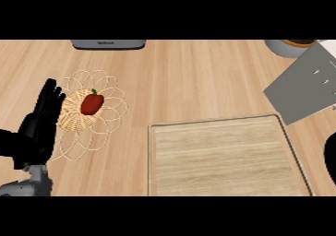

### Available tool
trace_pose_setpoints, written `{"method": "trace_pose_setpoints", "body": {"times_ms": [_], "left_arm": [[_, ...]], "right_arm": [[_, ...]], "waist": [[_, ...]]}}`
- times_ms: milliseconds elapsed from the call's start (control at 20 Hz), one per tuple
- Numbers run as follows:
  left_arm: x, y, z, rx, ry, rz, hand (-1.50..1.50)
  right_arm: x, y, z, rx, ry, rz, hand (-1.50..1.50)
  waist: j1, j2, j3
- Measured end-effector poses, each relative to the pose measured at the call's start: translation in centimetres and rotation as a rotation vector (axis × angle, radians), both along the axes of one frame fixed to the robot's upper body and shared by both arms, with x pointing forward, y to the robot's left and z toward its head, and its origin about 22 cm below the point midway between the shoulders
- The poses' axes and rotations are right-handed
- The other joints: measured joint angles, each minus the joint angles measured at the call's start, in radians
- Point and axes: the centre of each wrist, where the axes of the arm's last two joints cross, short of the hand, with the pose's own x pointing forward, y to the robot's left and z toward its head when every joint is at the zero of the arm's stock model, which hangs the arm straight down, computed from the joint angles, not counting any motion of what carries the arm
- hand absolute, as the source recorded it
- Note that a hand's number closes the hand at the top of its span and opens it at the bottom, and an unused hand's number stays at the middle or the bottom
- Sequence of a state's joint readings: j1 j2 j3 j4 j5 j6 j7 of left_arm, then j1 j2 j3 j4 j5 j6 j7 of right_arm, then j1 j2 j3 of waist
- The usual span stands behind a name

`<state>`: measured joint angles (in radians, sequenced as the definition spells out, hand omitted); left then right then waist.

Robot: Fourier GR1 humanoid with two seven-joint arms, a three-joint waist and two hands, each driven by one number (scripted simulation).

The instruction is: Pick the squash from the tray and place it in the tiered shelf

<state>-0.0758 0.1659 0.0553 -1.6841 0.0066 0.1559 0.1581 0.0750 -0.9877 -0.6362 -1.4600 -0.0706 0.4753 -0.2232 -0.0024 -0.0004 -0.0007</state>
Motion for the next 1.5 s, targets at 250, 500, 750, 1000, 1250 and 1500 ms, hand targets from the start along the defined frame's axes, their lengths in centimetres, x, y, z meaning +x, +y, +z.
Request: {"method": "trace_pose_setpoints", "body": {"times_ms": [250, 500, 750, 1000, 1250, 1500], "left_arm": [[0.0, -0.2, -0.4, -0.001, -0.003, -0.012, 0.00], [0.2, 0.0, 0.4, 0.001, -0.006, -0.017, 0.00], [0.4, -0.8, 0.5, -0.002, -0.003, -0.019, 0.00], [0.3, -0.9, 0.3, 0.003, -0.003, -0.022, 0.00], [0.2, -0.8, 0.3, 0.004, -0.006, -0.023, 0.00], [-0.1, -0.9, -0.1, -0.002, -0.004, -0.033, 0.00]], "right_arm": [[2.8, -0.2, -0.3, 0.039, -0.022, -0.039, 1.50], [6.3, -0.1, -1.4, 0.069, -0.035, -0.062, 1.50], [9.4, -0.1, -3.6, 0.087, -0.060, -0.075, 1.50], [12.1, 0.4, -5.1, 0.109, -0.091, -0.075, 1.50], [13.8, 0.4, -6.0, 0.080, -0.103, -0.066, 1.50], [14.7, 0.1, -6.8, 0.181, -0.097, -0.111, -1.50]], "waist": [[0.012, 0.002, 0.001], [0.019, 0.003, 0.001], [0.023, 0.005, 0.001], [0.023, 0.005, 0.002], [0.020, 0.000, -0.002], [0.024, -0.001, -0.004]]}}
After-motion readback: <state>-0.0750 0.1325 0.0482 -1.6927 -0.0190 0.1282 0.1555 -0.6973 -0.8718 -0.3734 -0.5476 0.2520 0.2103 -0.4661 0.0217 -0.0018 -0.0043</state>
